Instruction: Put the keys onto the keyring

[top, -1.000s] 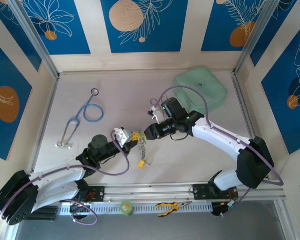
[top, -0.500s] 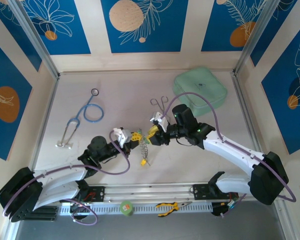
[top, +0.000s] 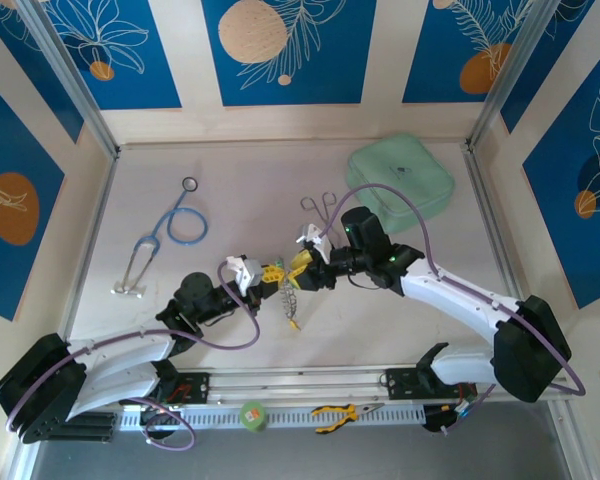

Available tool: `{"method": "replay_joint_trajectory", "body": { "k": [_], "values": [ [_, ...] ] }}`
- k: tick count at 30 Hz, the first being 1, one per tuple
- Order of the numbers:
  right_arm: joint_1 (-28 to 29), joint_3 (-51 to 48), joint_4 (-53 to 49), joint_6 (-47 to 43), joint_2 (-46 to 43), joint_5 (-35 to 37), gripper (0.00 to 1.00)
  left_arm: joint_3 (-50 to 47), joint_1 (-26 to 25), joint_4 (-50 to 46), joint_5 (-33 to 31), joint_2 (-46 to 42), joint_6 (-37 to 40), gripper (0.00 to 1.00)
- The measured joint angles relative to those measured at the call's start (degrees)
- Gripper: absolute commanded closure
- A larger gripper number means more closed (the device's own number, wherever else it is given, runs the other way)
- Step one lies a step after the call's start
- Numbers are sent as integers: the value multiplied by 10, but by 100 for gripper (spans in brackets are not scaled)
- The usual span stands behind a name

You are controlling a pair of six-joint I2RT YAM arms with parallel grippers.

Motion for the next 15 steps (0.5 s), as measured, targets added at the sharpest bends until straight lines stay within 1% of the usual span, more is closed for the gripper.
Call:
{"method": "replay_joint_trajectory", "body": {
  "k": [5, 10, 15],
  "values": [
    [1, 0, 0, 1, 7, 2, 69, 0, 0, 0, 0, 0, 0, 100],
    [1, 0, 1, -2, 14, -6, 76, 0, 0, 0, 4, 0, 0, 100],
    [-2, 0, 5, -11, 20, -16, 78, 0, 0, 0, 7, 0, -5, 100]
  ]
}}
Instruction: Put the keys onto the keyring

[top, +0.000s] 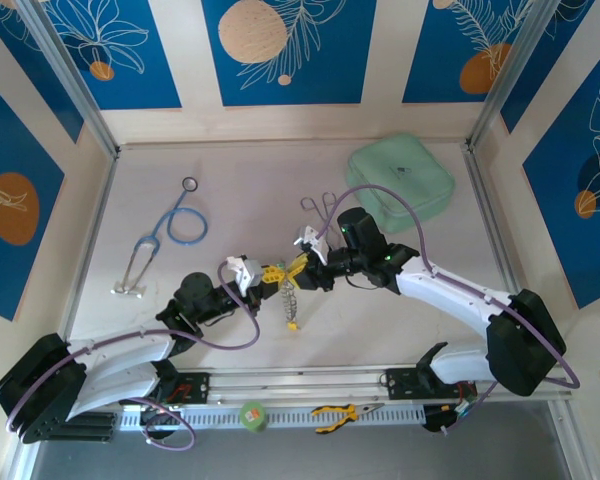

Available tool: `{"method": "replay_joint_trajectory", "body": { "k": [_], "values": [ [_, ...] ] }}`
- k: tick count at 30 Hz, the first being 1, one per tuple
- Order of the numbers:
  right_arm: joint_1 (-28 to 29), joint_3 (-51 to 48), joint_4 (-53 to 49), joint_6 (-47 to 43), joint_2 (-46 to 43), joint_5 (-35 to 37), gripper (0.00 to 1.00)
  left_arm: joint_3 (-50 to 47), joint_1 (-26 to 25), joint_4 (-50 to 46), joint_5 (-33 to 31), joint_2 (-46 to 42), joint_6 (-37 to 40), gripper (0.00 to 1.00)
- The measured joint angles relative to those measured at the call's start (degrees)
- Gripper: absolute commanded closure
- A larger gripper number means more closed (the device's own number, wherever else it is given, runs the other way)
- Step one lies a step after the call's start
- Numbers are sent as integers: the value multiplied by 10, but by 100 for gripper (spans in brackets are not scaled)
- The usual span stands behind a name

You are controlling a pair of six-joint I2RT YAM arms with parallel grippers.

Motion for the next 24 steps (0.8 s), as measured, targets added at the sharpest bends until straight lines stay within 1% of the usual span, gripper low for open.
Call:
{"method": "replay_joint_trajectory", "body": {
  "k": [2, 5, 14, 18, 20, 21, 22, 24],
  "values": [
    [-3, 0, 0, -5, 1, -7, 78, 0, 0, 0, 2, 0, -4, 100],
    [-6, 0, 4, -14, 1, -21, 81, 0, 0, 1, 6, 0, -8, 100],
    [-17, -5, 16, -53, 5, -69, 100, 0, 0, 15, 11, 4, -21, 100],
    [-21, -4, 13, -68, 8, -82, 100, 0, 0, 16, 12, 5, -21, 100],
    [-22, -3, 8, -76, 8, -83, 100, 0, 0, 15, 12, 6, -20, 77],
    [-23, -1, 1, -82, 8, -85, 100, 0, 0, 12, 9, 6, -15, 69],
    [-22, 3, -12, -91, 8, -83, 100, 0, 0, 3, 3, 2, -10, 63],
    [-22, 14, -42, -113, 8, -69, 100, 0, -1, -33, -4, -16, 10, 60]
  ]
}}
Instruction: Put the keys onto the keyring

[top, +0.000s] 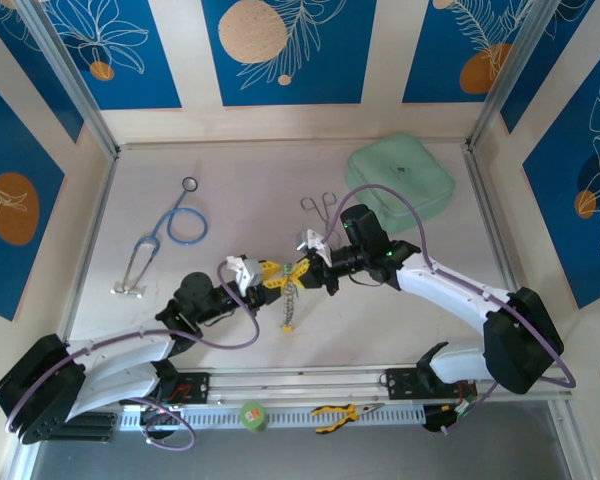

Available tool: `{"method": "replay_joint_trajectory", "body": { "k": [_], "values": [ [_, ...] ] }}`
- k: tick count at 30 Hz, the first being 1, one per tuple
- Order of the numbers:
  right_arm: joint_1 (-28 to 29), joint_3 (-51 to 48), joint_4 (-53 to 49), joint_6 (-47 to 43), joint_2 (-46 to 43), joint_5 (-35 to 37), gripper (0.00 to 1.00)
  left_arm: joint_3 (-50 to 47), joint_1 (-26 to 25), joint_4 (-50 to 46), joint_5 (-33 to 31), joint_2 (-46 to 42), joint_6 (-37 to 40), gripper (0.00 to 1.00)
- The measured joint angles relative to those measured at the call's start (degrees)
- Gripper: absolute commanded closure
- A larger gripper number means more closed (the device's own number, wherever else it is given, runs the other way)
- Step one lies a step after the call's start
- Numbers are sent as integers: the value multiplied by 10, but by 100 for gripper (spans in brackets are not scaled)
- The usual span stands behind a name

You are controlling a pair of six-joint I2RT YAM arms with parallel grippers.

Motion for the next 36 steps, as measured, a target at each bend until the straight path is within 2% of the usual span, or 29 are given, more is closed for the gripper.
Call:
{"method": "replay_joint_trajectory", "body": {
  "k": [3, 7, 12, 15, 23, 33, 36],
  "values": [
    [2, 35, -63, -43, 0, 39, 100, 13, 0, -94, -4, -42, 49, 55],
    [21, 101, -152, -115, 6, 114, 100, 45, 0, -209, -7, -84, 115, 60],
    [57, 168, -242, -191, 29, 194, 100, 64, 0, -267, -9, -93, 163, 66],
    [70, 186, -276, -221, 37, 221, 100, 64, 0, -267, -9, -82, 171, 70],
    [97, 203, -317, -268, 47, 245, 100, 64, 0, -210, 5, -40, 161, 71],
    [108, 210, -324, -282, 53, 255, 100, 64, 0, -177, 38, -11, 144, 98],
    [108, 210, -324, -282, 53, 255, 100, 64, 0, -175, 41, -10, 141, 100]
  ]
}}
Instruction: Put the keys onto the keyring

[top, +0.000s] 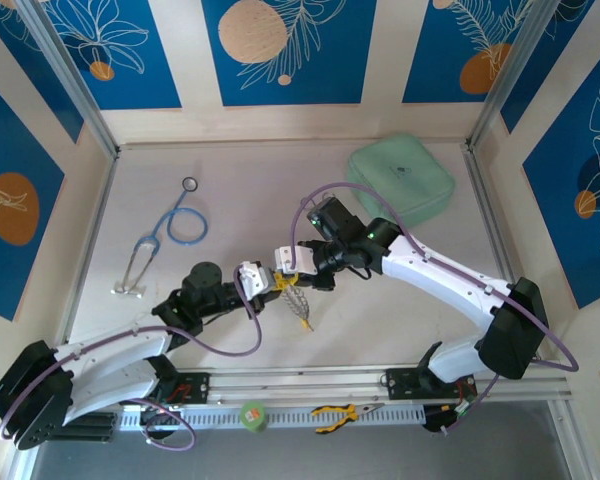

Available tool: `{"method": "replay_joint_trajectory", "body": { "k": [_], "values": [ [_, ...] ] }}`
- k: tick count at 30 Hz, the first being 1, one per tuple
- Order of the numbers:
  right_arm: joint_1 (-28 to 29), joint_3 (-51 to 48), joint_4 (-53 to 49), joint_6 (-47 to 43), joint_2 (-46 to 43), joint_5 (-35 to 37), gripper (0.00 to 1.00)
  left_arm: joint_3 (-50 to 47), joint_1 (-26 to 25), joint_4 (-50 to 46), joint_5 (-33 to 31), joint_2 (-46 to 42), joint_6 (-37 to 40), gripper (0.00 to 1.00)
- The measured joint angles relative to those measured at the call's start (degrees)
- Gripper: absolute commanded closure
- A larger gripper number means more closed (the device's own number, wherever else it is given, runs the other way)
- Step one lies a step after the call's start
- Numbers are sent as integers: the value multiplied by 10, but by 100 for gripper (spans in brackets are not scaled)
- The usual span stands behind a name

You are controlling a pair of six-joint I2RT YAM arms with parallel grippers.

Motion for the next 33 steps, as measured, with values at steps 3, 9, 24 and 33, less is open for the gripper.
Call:
{"method": "replay_joint_trajectory", "body": {
  "k": [3, 9, 24, 33],
  "values": [
    [-1, -2, 3, 7, -3, 0, 82, -1, 0, 6, 1, 2, -5, 100],
    [-44, -71, 79, 60, -55, -52, 66, -28, 0, 76, 1, 3, -24, 100],
    [-76, -116, 148, 161, -75, -142, 67, -64, 0, 190, -5, 25, -66, 100],
    [-46, -116, 174, 405, -115, -46, 70, -64, 0, 177, -44, 21, -66, 100]
  ]
}}
